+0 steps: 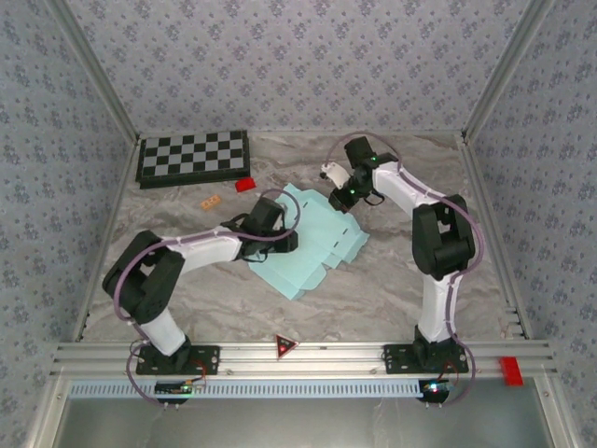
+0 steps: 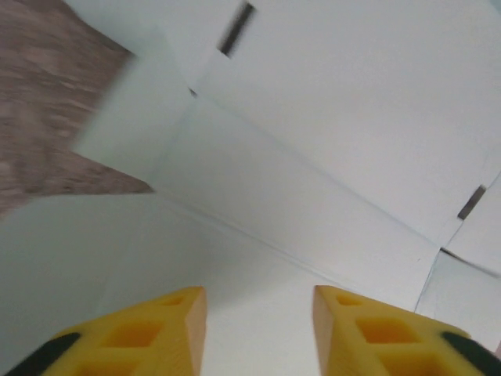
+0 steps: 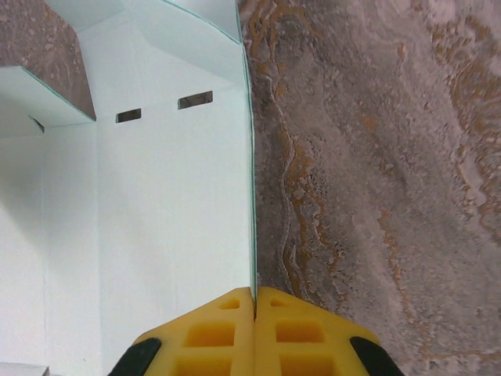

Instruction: Fold the paper box

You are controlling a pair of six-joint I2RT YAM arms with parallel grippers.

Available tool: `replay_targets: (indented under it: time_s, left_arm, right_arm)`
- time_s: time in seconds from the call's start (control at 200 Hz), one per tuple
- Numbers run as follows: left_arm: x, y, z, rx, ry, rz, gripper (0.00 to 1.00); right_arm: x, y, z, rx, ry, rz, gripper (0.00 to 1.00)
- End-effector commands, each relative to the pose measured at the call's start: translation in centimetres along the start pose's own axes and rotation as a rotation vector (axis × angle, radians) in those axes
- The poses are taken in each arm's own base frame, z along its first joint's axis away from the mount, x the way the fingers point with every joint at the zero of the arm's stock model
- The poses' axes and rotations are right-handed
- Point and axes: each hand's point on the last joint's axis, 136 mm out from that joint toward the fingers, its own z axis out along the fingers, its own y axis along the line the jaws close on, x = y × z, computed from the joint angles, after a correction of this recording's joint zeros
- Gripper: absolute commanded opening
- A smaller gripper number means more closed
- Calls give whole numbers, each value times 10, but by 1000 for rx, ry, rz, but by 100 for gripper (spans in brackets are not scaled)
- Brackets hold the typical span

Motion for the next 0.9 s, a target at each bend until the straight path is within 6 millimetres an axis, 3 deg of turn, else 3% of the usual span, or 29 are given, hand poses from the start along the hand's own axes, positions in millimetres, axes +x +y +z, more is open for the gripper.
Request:
replay_targets:
  time_s: [0.0,0.1,0.415,0.655,0.775,0.795,0.9]
  left_arm:
    - [5,16,-10,-15,8,-29,43]
    - [19,25,-9,-13,38,-43,41]
    - [55,34,1,30,104,-105,22]
    - [55,30,11,37,85,-177,10]
    - [54,23,16,34,76,-199,8]
    - [54,22,16,33,73,-201,8]
    - [53,14,19,42,62,-207,8]
  right_arm:
    - [-13,-11,-18,132,-36,-114,0]
    - [-21,-12,-25,179,-59,-138,0]
    - [-42,1,-47,317,-147,-232,0]
    - [-45,18,-52,458,-184,-342,0]
    - [-52,24,-58,547,-236,-376,0]
    - [-42,25,-52,549,-219,-381,0]
    - [-42,34,-55,590,-265,-421,0]
